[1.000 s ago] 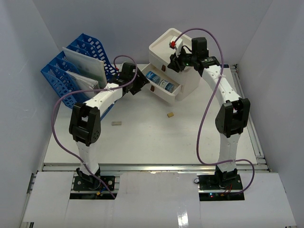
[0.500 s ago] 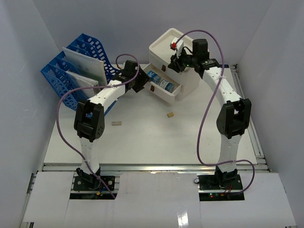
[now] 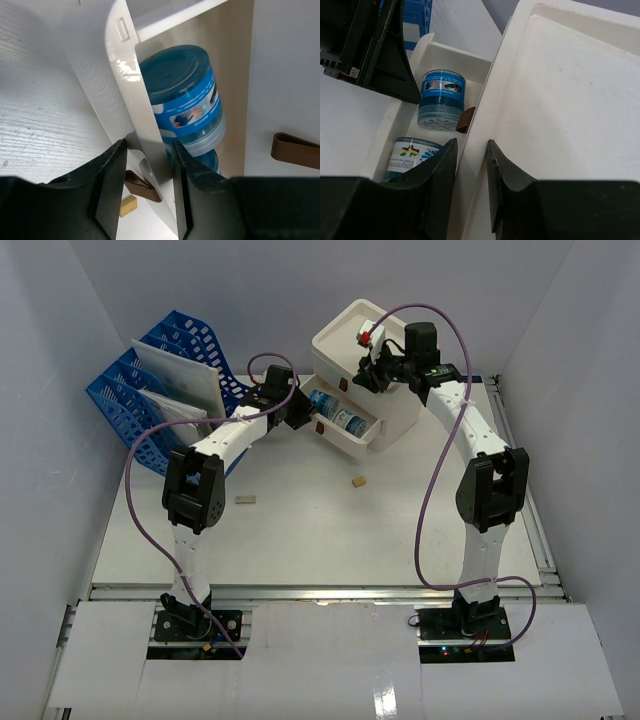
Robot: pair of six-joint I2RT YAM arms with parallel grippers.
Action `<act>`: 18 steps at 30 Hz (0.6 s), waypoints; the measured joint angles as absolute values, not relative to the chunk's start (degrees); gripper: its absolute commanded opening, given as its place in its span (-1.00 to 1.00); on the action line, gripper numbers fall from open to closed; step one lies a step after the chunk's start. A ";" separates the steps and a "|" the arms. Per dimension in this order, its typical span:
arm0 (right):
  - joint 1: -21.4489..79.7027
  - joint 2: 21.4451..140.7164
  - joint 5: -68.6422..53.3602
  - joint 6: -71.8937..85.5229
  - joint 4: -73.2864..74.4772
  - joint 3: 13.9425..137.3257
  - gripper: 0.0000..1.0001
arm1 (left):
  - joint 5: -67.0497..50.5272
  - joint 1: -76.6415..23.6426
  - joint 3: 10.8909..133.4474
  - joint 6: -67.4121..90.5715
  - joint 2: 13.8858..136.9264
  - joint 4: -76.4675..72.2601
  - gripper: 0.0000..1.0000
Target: Organize the desk
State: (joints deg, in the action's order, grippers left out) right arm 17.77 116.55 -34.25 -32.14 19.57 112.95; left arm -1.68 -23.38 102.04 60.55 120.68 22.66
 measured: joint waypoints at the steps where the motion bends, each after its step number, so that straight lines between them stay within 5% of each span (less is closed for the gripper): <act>1: 17.78 116.55 -34.24 -32.14 19.57 112.95 -0.43 | -1.63 -23.38 102.08 60.55 120.68 22.74 -0.42; 8: 17.98 117.60 -34.42 -32.02 21.54 115.30 -0.59 | -1.35 -23.38 101.99 60.03 120.54 22.72 -0.77; 18: 17.98 120.10 -36.40 -32.15 27.05 120.74 -0.69 | 1.11 -24.39 98.57 56.92 118.50 19.43 -0.87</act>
